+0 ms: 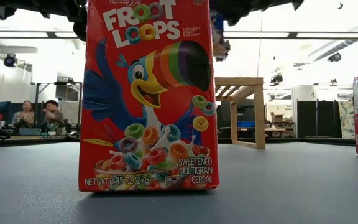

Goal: Stack cereal on shelf
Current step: Put the blue cereal box on the shelf aligned with the other blue cereal boxes

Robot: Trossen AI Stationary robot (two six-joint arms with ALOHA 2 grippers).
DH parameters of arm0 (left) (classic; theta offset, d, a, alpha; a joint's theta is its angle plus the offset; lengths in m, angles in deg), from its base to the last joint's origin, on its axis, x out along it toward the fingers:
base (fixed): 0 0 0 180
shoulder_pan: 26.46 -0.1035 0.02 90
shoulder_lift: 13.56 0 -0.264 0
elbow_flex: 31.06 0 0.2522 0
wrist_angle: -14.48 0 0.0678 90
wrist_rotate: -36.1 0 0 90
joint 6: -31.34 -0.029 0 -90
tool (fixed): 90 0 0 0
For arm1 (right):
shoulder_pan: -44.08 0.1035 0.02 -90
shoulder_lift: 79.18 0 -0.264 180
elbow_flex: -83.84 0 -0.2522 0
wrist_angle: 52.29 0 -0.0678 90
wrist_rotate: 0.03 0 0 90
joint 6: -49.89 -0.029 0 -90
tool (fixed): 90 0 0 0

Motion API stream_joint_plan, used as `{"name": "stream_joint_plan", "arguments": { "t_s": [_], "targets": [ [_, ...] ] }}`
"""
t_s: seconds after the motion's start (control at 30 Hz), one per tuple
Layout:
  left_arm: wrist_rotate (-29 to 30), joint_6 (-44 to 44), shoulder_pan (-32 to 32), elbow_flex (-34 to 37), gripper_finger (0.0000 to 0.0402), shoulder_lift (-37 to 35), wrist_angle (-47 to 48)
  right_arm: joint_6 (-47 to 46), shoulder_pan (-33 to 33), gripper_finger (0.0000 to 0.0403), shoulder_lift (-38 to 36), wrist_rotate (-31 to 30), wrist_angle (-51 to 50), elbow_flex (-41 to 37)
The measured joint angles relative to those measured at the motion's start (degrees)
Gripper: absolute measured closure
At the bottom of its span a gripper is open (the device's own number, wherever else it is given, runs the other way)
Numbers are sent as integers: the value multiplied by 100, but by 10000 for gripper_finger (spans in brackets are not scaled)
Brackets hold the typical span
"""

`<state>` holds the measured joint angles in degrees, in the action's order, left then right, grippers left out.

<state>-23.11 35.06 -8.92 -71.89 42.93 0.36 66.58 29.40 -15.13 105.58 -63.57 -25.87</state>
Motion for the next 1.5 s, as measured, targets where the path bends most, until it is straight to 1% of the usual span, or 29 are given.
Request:
{"name": "stream_joint_plan", "arguments": {
  "t_s": [0.13,0.23,0.4,0.5,0.67,1.0,1.17,1.5],
  "targets": [
    [0,16,0,0,123,0,0,80,-253,209,561,424,3,395],
    [0,35,0,0,123,0,0,197,-345,209,900,436,69,582],
    [-25,39,2,0,123,0,12,133,-502,209,1225,453,656,604],
    [-31,39,2,0,123,0,33,53,-635,209,1288,482,802,571],
    [-33,39,2,0,123,0,72,-238,-890,209,1392,990,1031,540],
    [-35,42,2,0,123,0,90,-324,-1012,209,1599,1015,1069,533],
    [-35,42,1,0,123,0,92,-414,-1012,209,1712,1013,1338,533],
    [-35,35,0,0,123,0,95,-489,-1012,209,1724,1014,1371,533]
  ]
}}
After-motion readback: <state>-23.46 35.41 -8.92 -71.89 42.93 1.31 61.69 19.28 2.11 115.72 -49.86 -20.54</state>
